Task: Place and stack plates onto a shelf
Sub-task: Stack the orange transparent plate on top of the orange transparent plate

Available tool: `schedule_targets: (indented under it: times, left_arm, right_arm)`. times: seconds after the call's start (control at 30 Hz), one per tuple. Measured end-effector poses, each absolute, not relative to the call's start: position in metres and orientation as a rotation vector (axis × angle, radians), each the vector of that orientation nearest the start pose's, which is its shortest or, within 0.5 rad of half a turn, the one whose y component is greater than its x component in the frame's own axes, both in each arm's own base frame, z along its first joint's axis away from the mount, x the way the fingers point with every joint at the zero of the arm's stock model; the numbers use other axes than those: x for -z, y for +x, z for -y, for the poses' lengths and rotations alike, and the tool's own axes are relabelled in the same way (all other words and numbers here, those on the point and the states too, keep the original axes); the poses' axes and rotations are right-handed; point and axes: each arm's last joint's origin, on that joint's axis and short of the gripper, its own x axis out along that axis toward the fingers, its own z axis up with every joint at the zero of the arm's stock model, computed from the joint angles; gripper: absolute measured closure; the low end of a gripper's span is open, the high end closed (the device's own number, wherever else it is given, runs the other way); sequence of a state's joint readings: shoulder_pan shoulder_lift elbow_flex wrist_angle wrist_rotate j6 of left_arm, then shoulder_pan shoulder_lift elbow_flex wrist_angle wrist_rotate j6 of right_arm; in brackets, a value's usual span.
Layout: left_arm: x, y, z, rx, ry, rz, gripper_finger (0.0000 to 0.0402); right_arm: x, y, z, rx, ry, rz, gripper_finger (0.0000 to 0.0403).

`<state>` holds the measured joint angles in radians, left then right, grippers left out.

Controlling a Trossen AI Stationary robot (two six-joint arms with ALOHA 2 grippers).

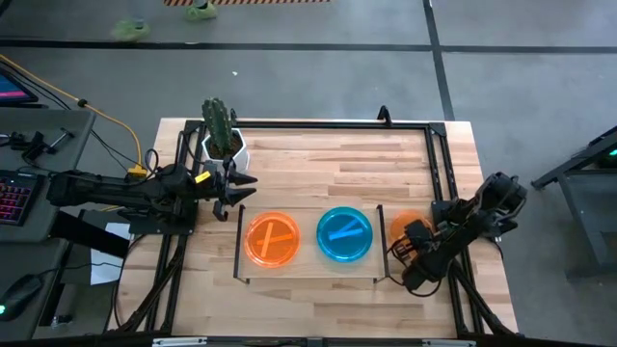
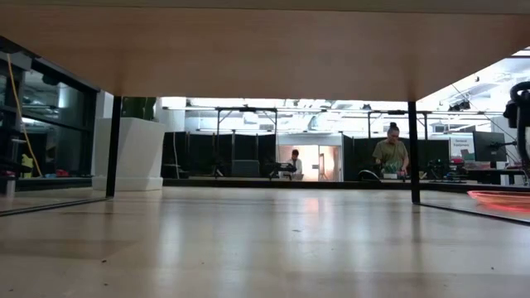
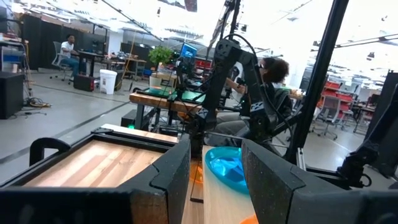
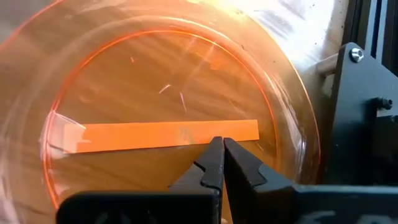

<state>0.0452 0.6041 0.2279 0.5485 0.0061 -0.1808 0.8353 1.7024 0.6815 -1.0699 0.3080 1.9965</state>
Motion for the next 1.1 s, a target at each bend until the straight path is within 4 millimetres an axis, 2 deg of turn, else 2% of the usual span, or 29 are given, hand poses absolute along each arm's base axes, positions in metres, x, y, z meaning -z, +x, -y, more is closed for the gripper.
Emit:
schedule_targets:
  times: [0.27, 0.63, 1.1]
  left_arm:
    - [-0.236, 0.148, -0.007, -0.041, -0.177, 0.181, 0.0266]
    - [-0.236, 0.148, -0.007, -0.042, -0.177, 0.179, 0.0266]
    - [-0.236, 0.148, -0.007, -0.042, -0.177, 0.180, 0.0266]
  right_arm:
    - [-0.103, 0.143, -0.117, 1.237, 0.343, -1.122, 0.0403]
    - [-0.094, 0.143, -0.088, 1.320, 0.310, -1.100, 0.0403]
    - [-0.093, 0.161, -0.061, 1.362, 0.298, -1.101, 0.0403]
